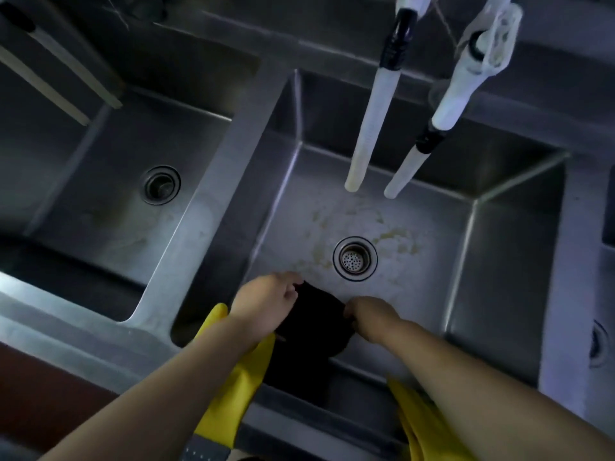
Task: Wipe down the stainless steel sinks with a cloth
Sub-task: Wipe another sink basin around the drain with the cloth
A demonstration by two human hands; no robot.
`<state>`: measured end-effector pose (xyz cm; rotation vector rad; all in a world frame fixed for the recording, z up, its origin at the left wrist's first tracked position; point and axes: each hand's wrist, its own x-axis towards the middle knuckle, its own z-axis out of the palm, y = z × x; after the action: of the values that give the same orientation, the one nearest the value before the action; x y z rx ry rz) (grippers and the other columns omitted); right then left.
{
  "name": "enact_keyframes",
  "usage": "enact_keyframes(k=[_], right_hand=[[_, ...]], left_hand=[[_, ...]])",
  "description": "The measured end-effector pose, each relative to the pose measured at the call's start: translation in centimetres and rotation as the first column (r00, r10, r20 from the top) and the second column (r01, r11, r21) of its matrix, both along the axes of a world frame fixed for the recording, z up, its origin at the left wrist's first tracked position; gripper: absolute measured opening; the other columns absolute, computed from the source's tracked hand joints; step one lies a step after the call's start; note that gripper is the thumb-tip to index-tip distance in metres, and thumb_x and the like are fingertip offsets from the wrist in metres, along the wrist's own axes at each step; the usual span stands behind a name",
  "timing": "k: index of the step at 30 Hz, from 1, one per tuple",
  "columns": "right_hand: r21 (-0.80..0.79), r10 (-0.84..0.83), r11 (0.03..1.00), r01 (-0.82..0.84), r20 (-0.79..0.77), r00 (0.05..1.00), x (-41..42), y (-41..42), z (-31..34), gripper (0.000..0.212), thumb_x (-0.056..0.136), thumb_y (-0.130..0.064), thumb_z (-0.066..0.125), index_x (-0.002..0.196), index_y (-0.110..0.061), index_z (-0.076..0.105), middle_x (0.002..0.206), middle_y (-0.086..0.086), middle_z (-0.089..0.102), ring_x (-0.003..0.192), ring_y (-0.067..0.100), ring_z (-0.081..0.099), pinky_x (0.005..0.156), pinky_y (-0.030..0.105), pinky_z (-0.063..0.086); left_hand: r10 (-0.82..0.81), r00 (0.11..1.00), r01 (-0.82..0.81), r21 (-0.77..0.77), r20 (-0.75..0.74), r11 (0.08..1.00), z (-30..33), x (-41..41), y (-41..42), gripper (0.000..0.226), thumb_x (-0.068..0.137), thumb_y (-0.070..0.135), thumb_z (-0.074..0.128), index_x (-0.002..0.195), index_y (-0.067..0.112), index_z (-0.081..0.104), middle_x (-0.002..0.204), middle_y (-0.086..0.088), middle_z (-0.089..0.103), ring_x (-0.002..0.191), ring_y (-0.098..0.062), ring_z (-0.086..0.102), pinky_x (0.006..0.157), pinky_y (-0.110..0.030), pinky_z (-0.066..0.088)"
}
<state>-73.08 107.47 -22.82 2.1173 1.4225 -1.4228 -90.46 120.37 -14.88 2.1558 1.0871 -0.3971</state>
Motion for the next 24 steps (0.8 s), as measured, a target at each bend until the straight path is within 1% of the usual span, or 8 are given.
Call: enact_keyframes(k=[4, 6, 8, 10, 12, 14, 18, 24], right_hand=[[0.164, 0.121, 0.979, -0.122, 0.019, 0.992, -1.4, 0.0, -1.9, 0.023, 0.092, -0.013, 0.047, 0.107, -0.008, 0.063, 0.110, 0.013, 0.059, 0.099, 0.031, 0.058, 0.072, 0.030, 0.041], [0.249, 0.220, 0.945, -0.214, 0.003, 0.975, -2.8, 0.7, -3.1, 0.031, 0.098, -0.023, 0.043, 0.121, -0.011, 0.060, 0.128, 0.009, 0.056, 0.117, 0.027, 0.052, 0.091, 0.029, 0.042], [0.311, 0.351, 0.888, -0.339, 0.015, 0.936, -4.1, 1.4, -4.5, 0.039, 0.100, -0.026, 0.043, 0.137, -0.016, 0.049, 0.149, 0.006, 0.039, 0.136, 0.022, 0.036, 0.111, 0.026, 0.027], [0.403, 0.438, 0.815, -0.417, 0.044, 0.898, -4.9, 2.4, -5.9, 0.041, 0.091, -0.018, 0.061, 0.131, -0.010, 0.055, 0.145, 0.013, 0.043, 0.135, 0.023, 0.041, 0.110, 0.026, 0.031], [0.452, 0.522, 0.701, -0.552, 0.202, 0.829, -5.3, 3.1, -6.5, 0.044, 0.068, -0.030, 0.083, 0.110, -0.019, 0.071, 0.124, 0.005, 0.064, 0.116, 0.019, 0.060, 0.098, 0.027, 0.046], [0.424, 0.560, 0.641, -0.640, 0.312, 0.768, -5.8, 3.4, -7.5, 0.051, 0.067, -0.047, 0.079, 0.114, -0.030, 0.068, 0.125, -0.005, 0.063, 0.117, 0.014, 0.059, 0.099, 0.031, 0.044], [0.504, 0.500, 0.615, -0.607, 0.346, 0.794, -7.0, 3.6, -10.7, 0.062, 0.081, -0.047, 0.063, 0.137, -0.022, 0.050, 0.143, 0.004, 0.047, 0.132, 0.023, 0.045, 0.106, 0.038, 0.039], [0.465, 0.396, 0.684, -0.562, 0.411, 0.821, -5.8, 10.1, -12.5, 0.059, 0.090, -0.042, 0.042, 0.144, -0.019, 0.037, 0.150, 0.008, 0.037, 0.139, 0.027, 0.034, 0.112, 0.047, 0.021]], left_hand=[[-0.063, 0.993, 0.030, 0.299, 0.100, 0.954, 1.3, 0.0, 4.4, 0.031, 0.092, 0.024, 0.050, 0.121, 0.032, 0.060, 0.116, 0.001, 0.066, 0.100, -0.026, 0.063, 0.077, -0.032, 0.049], [-0.151, 0.983, 0.086, 0.457, 0.105, 0.885, 2.0, 0.1, 7.0, 0.033, 0.089, 0.020, 0.055, 0.119, 0.030, 0.062, 0.108, -0.001, 0.068, 0.097, -0.030, 0.063, 0.073, -0.034, 0.050], [-0.299, 0.945, 0.175, 0.570, 0.131, 0.803, 2.8, 0.2, 9.5, 0.035, 0.079, 0.007, 0.063, 0.111, 0.019, 0.068, 0.094, -0.008, 0.070, 0.082, -0.035, 0.066, 0.065, -0.037, 0.052], [-0.481, 0.868, 0.299, 0.645, 0.122, 0.703, 3.1, 0.3, 12.1, 0.040, 0.063, -0.005, 0.070, 0.101, 0.007, 0.071, 0.081, -0.013, 0.069, 0.070, -0.036, 0.066, 0.062, -0.039, 0.054], [-0.617, 0.782, 0.418, 0.664, 0.084, 0.620, 2.8, 1.0, 14.4, 0.039, 0.060, -0.009, 0.071, 0.097, 0.004, 0.072, 0.079, -0.013, 0.068, 0.071, -0.034, 0.064, 0.069, -0.040, 0.052], [-0.676, 0.735, 0.485, 0.658, 0.050, 0.576, 2.4, 2.1, 16.1, 0.034, 0.063, -0.007, 0.066, 0.095, 0.004, 0.071, 0.079, -0.012, 0.068, 0.076, -0.033, 0.063, 0.075, -0.040, 0.050], [-0.687, 0.721, 0.483, 0.646, 0.091, 0.591, 0.8, 3.1, 17.7, 0.029, 0.065, -0.004, 0.062, 0.089, 0.008, 0.074, 0.077, -0.007, 0.070, 0.084, -0.029, 0.064, 0.081, -0.039, 0.043], [-0.678, 0.704, 0.430, 0.632, 0.213, 0.645, 0.2, 3.2, 18.6, 0.017, 0.066, 0.002, 0.062, 0.074, 0.012, 0.071, 0.068, 0.000, 0.066, 0.085, -0.025, 0.065, 0.082, -0.032, 0.035]])
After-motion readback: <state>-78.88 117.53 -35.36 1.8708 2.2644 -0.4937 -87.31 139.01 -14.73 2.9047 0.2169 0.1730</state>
